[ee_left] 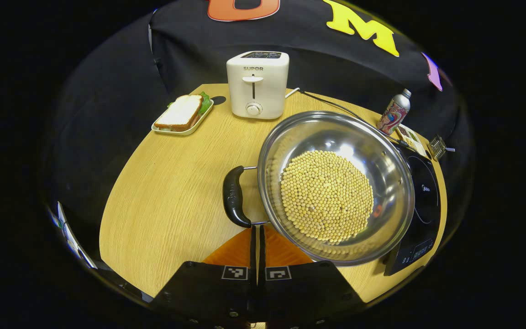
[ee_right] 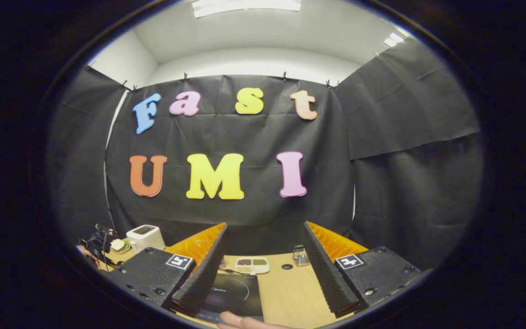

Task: First push the handle of the pot to place it horizontally, then grasp the pot with both hands and set it on the induction cooktop.

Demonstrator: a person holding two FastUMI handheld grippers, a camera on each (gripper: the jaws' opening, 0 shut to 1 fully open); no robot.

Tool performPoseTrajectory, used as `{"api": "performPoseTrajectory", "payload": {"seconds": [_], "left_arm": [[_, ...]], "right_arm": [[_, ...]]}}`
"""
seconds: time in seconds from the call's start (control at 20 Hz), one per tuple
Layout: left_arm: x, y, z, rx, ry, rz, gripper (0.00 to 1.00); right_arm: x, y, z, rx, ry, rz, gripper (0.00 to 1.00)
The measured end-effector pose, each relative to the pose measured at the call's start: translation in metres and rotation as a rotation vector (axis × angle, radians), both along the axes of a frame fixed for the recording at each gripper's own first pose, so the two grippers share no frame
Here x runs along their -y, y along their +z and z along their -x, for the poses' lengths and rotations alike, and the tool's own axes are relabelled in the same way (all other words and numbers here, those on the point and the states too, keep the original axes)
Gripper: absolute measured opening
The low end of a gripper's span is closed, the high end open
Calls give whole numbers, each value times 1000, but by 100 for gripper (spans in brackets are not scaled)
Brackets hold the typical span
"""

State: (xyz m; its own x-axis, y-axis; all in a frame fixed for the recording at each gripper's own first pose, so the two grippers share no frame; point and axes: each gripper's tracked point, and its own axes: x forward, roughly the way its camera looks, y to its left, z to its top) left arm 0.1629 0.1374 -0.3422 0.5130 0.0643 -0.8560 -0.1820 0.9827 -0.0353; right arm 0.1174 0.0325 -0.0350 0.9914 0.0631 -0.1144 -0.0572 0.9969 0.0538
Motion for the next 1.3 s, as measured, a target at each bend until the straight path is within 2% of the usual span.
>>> {"api": "performPoseTrajectory", "payload": {"seconds": [0.15, 0.2, 0.25, 0.3, 0.8, 1.05, 1.15, 1.25, 1.3], "left_arm": [[-9, -2, -10, -1, 8, 11, 0], [-12, -2, -14, -3, 11, 13, 11], [-14, -2, -17, -5, 15, 15, 11], [-18, -3, -22, -10, 17, 11, 0], [-37, -7, -42, -23, 38, 1, 0], [-46, 12, -31, 18, 66, -28, 1], [-40, 22, -28, 53, 54, -9, 2], [-26, 39, -23, 94, 30, 29, 12], [-23, 47, -22, 121, 21, 34, 31]], "right_arm": [[-10, -8, -3, -18, 10, 3, 97], [-12, -9, -4, -21, 10, 5, 97], [-15, -12, -6, -24, 9, 7, 97], [-18, -14, -7, -29, 7, 10, 97], [-50, -56, -24, -121, 14, 9, 97], [-78, -96, -27, -208, 32, 3, 99], [-91, -115, -30, -248, 47, 8, 99], [-106, -134, -34, -287, 65, 5, 97], [-115, -143, -35, -309, 79, 0, 97]]}}
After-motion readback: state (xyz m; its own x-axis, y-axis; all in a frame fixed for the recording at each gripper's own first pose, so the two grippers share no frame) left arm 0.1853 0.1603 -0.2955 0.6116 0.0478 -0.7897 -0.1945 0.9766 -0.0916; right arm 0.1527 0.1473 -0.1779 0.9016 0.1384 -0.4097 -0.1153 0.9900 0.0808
